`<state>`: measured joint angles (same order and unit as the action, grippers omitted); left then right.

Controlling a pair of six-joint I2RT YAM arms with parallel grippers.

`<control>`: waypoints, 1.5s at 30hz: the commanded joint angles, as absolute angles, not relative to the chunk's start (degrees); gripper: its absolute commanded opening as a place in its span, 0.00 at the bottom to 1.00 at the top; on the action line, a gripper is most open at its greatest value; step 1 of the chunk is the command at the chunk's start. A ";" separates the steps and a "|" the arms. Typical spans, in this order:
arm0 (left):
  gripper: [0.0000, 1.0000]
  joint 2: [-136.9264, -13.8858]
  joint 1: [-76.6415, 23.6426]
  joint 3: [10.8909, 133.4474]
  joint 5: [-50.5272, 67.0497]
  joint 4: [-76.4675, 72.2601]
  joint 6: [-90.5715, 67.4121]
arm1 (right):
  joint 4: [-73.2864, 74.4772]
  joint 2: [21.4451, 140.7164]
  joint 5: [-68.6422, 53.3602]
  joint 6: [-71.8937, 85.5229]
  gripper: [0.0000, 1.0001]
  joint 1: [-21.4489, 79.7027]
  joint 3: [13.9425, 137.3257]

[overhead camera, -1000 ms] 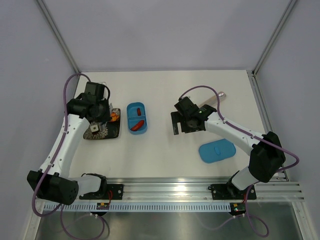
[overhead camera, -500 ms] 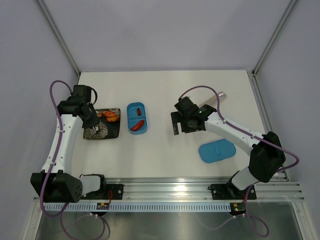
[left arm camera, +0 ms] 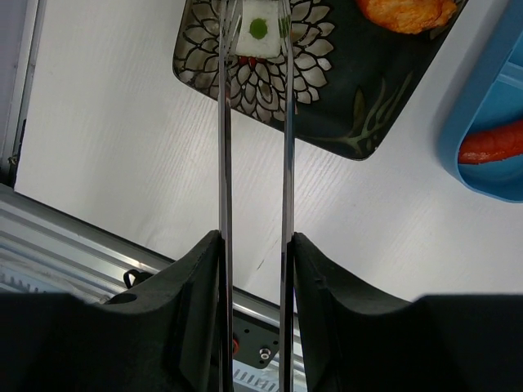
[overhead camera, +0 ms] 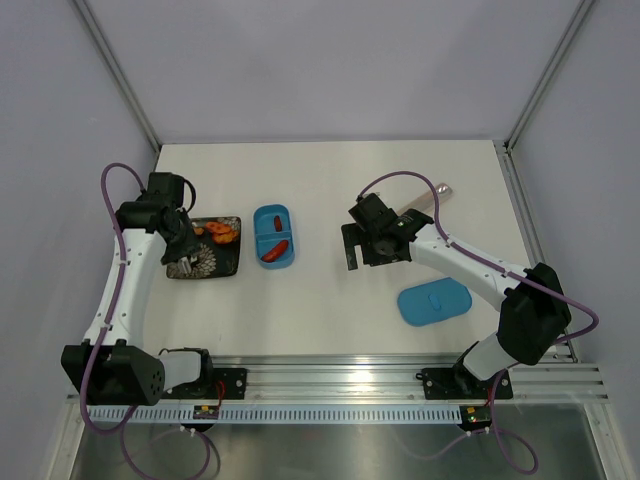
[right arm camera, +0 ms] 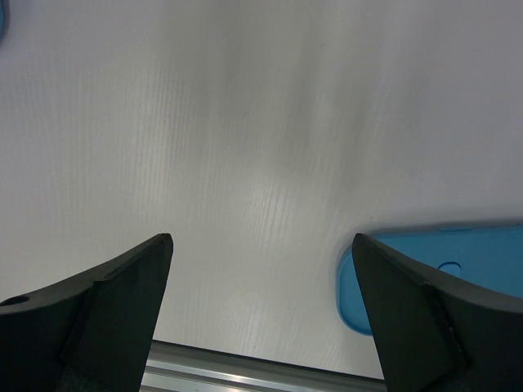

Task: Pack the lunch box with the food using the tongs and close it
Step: Pick up the fake food from the plate.

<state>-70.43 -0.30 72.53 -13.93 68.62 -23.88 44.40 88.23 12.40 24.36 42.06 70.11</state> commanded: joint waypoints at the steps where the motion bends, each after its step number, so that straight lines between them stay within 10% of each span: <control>1: 0.41 -69.17 -0.09 72.25 -16.00 68.47 -23.38 | 43.42 87.10 11.87 23.91 1.00 41.84 70.75; 45: 0.50 -67.94 1.76 63.19 -9.14 63.72 -24.26 | 43.07 86.57 11.34 24.61 0.99 41.84 69.52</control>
